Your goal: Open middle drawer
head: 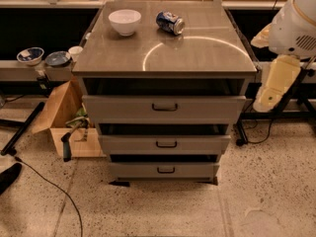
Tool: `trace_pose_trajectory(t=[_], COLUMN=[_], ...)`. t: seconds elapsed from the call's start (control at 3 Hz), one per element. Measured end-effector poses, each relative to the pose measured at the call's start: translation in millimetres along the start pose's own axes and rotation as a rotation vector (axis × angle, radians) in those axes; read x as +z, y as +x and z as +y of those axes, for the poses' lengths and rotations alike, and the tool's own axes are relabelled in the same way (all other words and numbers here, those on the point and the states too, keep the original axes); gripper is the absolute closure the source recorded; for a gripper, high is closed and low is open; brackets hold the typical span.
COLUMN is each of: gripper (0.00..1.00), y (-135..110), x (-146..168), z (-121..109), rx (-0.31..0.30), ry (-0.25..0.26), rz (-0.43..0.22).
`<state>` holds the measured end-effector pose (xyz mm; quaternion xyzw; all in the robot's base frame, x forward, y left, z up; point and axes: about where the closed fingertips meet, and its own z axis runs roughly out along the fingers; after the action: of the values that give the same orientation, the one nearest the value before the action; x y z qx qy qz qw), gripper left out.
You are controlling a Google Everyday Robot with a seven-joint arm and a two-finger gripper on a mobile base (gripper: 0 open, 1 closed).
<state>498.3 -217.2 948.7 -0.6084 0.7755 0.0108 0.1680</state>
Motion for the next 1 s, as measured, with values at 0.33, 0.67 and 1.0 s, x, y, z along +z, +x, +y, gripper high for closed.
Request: trace_pose_trajectory(t=[0.33,0.67,1.0], gripper=[0.0,0.0,0.0], y=[4,9,16], x=[26,53,80], z=[-8,-13,-15], rx=[0.004,0.019,0.037], ry=[-0.032,-0.047,-0.056], rz=[-0.015,-0.011,0.009])
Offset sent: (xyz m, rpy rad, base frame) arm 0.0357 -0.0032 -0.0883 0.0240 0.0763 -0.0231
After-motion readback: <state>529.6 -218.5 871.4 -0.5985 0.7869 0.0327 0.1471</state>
